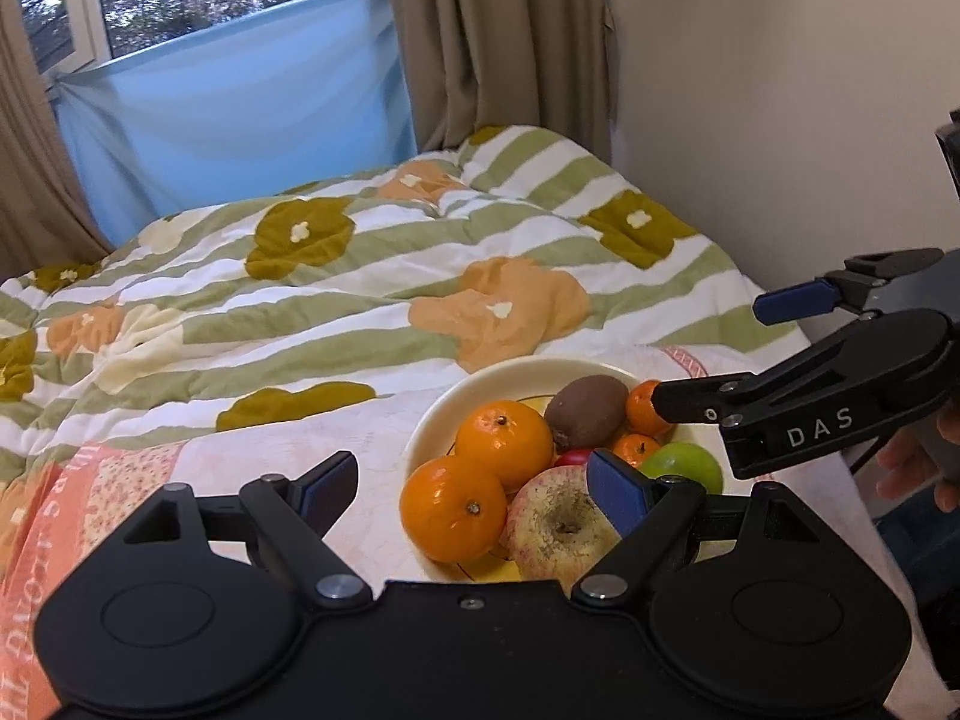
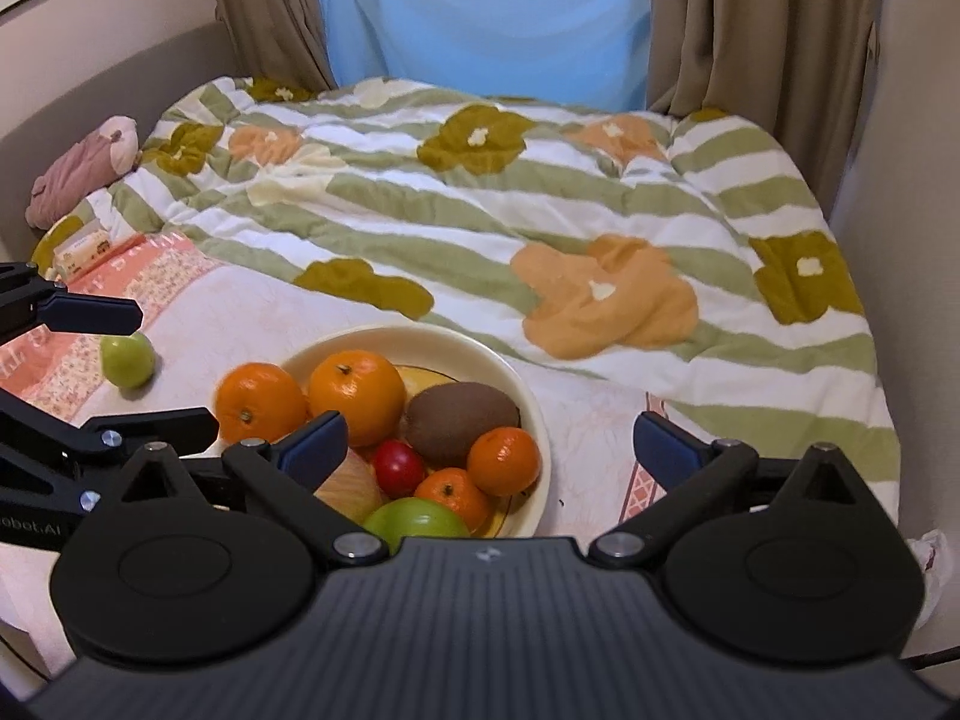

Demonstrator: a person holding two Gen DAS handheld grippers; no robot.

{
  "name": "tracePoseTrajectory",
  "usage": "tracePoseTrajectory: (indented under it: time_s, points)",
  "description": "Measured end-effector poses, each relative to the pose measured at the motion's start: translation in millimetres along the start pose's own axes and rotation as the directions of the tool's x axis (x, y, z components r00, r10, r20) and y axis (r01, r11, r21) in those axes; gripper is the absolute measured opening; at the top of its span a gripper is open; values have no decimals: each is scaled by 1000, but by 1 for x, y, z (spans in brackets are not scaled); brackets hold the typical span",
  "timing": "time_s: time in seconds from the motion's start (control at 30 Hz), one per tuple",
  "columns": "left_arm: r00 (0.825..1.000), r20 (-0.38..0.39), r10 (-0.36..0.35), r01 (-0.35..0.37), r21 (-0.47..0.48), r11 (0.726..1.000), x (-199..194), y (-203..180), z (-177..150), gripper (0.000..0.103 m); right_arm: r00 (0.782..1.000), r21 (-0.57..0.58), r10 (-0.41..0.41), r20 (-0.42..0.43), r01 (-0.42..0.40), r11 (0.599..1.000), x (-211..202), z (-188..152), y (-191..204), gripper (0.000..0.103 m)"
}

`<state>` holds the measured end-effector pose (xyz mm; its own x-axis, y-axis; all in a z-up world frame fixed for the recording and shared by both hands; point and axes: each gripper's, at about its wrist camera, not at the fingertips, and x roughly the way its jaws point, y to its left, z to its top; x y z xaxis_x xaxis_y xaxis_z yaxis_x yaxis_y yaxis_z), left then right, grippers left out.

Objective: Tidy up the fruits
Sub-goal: 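Move both tools back toward the last green apple and red cherry tomato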

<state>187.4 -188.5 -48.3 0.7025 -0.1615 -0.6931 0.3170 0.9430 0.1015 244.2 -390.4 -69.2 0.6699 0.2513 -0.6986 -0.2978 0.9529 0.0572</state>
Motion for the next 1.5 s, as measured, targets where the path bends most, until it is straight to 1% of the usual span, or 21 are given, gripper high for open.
tracePoseTrajectory:
  time_s: [0.27,0.4,0.5,0.53,0.6,0.73,0.9,1.0,1.1,1.2,1.37,1.5]
  points:
    - [999,45,26,-25,-21,999,-47,5,-13,87,999,-21,0,35,0,1000,-47,2,23,103]
    - [998,55,38,-37,-22,999,-73,12,-20,87,999,-42,3,54,-1,999,-73,2,40,103]
    - [997,65,39,-37,-32,999,-94,21,-29,93,998,-44,1,58,2,999,-93,3,56,103]
    - [997,74,33,-30,-37,999,-102,24,-31,98,998,-39,2,60,1,999,-99,3,61,103]
    - [996,89,20,-17,-40,999,-115,30,-37,99,998,-31,0,63,2,1000,-111,2,72,103]
    - [994,106,11,-7,-32,999,-137,44,-48,101,998,-19,-38,52,39,999,-129,-1,98,103]
    - [992,129,5,-1,-29,1000,-156,70,-59,101,996,7,-71,50,71,997,-142,-7,126,103]
    - [993,114,8,-4,-35,999,-158,89,-65,101,994,36,-92,55,90,995,-142,-12,143,103]
    - [995,95,1,3,-44,999,-155,108,-71,101,995,83,-97,38,94,992,-135,-16,157,103]
    - [996,84,-2,5,-31,1000,-150,124,-76,101,995,119,-101,18,98,988,-127,-22,170,103]
    - [998,63,-18,18,3,1000,-128,151,-82,101,991,156,-135,-11,135,978,-106,-30,197,103]
    - [997,59,-39,37,43,998,-102,174,-84,101,987,193,-160,-28,162,968,-85,-34,211,103]
